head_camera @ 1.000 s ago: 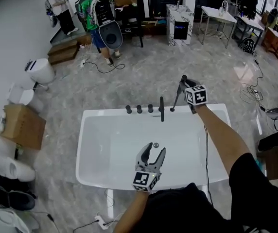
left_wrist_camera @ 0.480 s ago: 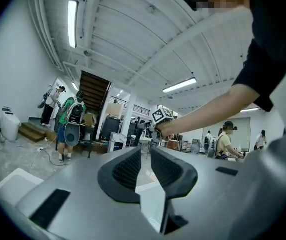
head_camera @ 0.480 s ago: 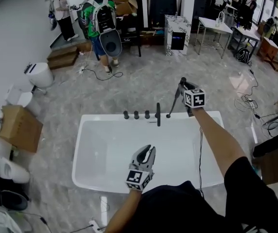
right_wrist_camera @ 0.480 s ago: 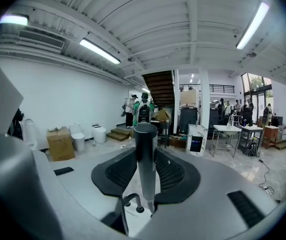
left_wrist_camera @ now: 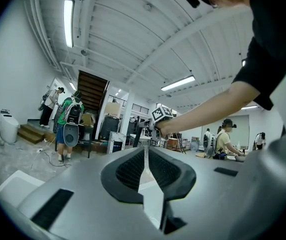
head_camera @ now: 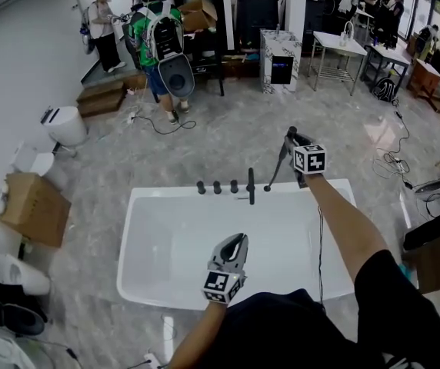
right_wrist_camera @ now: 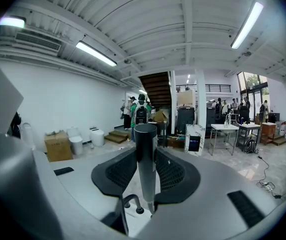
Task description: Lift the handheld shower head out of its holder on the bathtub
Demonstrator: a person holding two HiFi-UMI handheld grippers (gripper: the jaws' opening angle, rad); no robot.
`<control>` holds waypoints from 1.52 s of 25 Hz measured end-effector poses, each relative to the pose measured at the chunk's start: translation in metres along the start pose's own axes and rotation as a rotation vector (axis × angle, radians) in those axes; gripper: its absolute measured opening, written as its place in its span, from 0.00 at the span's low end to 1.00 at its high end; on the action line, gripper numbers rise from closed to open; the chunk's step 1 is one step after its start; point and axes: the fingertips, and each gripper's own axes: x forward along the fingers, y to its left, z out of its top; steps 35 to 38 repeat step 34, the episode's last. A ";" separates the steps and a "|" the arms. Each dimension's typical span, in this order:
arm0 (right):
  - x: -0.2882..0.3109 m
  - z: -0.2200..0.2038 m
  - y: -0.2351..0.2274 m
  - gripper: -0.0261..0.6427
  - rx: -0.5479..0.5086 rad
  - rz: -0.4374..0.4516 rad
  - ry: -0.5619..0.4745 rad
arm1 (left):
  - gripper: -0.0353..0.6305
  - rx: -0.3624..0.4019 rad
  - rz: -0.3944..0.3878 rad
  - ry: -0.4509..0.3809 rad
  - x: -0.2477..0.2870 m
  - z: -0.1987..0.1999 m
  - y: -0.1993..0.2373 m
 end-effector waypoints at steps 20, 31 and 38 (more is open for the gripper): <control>0.013 -0.006 -0.003 0.20 -0.044 0.032 0.004 | 0.09 0.078 0.052 0.000 -0.011 -0.010 -0.012; 0.022 -0.007 -0.013 0.20 -0.052 0.043 0.011 | 0.08 0.079 0.086 0.002 -0.007 -0.004 -0.021; 0.021 -0.010 -0.013 0.20 -0.062 0.050 0.009 | 0.08 0.099 0.093 -0.001 -0.006 -0.008 -0.025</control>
